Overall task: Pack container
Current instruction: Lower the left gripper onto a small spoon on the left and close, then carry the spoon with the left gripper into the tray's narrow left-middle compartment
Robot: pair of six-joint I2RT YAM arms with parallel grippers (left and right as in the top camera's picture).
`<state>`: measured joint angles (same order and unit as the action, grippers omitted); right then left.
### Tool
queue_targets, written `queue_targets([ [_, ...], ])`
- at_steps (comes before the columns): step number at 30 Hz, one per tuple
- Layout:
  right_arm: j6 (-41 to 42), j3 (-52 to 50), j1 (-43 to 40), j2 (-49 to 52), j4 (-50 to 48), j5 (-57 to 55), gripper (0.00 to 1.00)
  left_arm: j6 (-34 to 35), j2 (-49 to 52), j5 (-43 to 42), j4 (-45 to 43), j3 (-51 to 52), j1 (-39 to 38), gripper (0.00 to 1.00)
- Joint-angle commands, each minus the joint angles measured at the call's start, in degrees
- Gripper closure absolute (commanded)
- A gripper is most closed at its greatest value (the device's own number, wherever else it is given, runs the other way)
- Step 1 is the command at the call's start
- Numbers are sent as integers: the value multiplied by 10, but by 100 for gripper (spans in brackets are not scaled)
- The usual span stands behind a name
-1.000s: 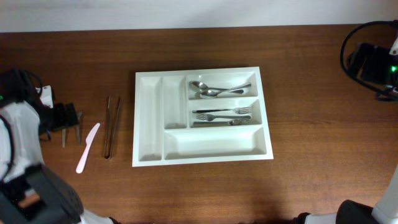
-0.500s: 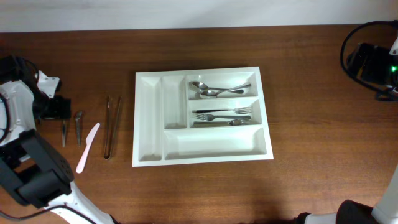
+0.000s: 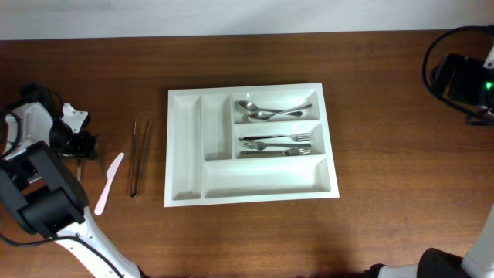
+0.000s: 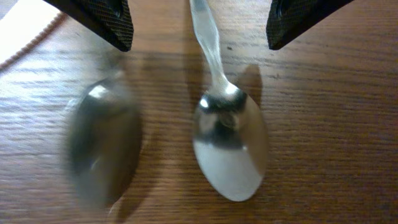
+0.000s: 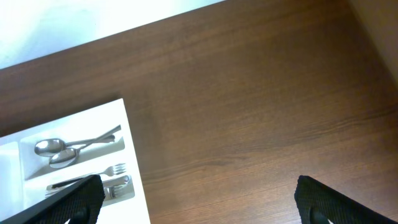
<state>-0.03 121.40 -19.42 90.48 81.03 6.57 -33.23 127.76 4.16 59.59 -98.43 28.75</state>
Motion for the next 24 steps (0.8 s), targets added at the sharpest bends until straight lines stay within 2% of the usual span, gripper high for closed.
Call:
queue_targets([
  [1, -2, 5, -2, -7, 1, 5, 1, 21, 21, 23, -6, -10, 5, 31],
  [4, -2, 5, -2, -7, 1, 5, 1, 21, 26, 22, -6, -10, 4, 34],
  [7, -2, 5, -2, -8, 1, 5, 1, 21, 27, 21, -9, -10, 4, 45],
  [11, -2, 5, -2, -8, 1, 5, 1, 21, 27, 21, -11, -10, 4, 66],
  [14, -2, 5, -2, -7, 1, 5, 1, 22, 27, 21, -10, -10, 4, 88],
  [15, -2, 5, -2, -8, 1, 5, 1, 22, 27, 21, -10, -10, 4, 98],
  [20, -2, 5, -2, -7, 1, 5, 1, 34, 24, 23, 24, -36, 4, 98],
  [24, -2, 5, -2, -7, 1, 5, 1, 66, 22, 23, 118, -129, 1, 98],
])
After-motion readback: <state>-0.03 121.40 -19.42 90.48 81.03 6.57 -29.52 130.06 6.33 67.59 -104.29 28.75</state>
